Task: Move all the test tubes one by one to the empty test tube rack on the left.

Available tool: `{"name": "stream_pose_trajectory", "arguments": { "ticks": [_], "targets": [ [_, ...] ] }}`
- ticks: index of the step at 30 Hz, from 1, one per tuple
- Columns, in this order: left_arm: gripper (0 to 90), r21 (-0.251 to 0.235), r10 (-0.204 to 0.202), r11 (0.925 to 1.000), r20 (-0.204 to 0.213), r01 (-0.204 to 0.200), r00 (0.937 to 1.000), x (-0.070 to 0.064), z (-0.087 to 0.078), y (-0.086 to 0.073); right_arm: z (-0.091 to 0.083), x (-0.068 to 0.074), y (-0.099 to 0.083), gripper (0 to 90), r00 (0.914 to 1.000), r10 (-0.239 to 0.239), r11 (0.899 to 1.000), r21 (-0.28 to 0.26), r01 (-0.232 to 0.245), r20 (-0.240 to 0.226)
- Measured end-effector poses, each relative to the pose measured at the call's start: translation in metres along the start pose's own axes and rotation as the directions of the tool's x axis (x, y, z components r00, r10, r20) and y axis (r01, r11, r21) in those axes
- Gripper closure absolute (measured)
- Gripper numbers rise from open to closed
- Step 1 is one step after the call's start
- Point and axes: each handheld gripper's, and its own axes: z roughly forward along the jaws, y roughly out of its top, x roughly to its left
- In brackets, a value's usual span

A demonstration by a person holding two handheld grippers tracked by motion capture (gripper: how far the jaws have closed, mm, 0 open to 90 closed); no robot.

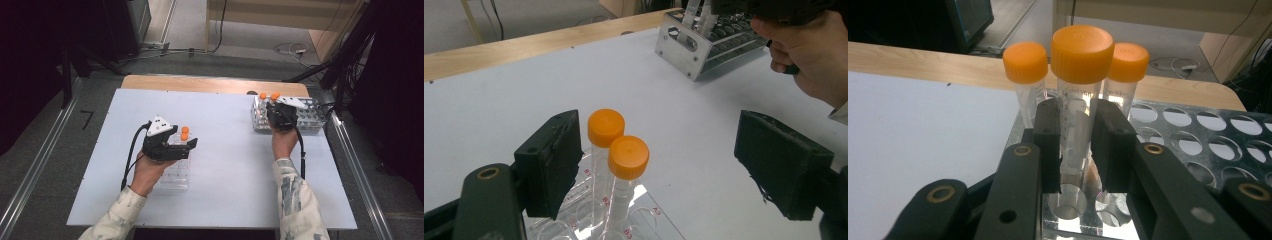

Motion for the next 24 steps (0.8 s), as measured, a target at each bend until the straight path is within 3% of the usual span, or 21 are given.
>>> {"name": "stream_pose_trajectory", "arguments": {
  "ticks": [15, 24],
  "targets": [
    [19.5, -0.007, -0.003, 1.0000, 0.003, 0.003, 1.0000, 0.000, -0.002, 0.001, -0.025, 0.000, 0.021, 72.1, 0.9992, -0.018, 0.998, -0.066, 0.016, -0.036],
    [19.9, -0.012, -0.003, 0.9999, 0.004, 0.003, 1.0000, 0.000, -0.003, 0.001, -0.044, 0.010, 0.022, 72.2, 0.9912, -0.059, 0.996, -0.070, 0.051, -0.119]
  ]
}}
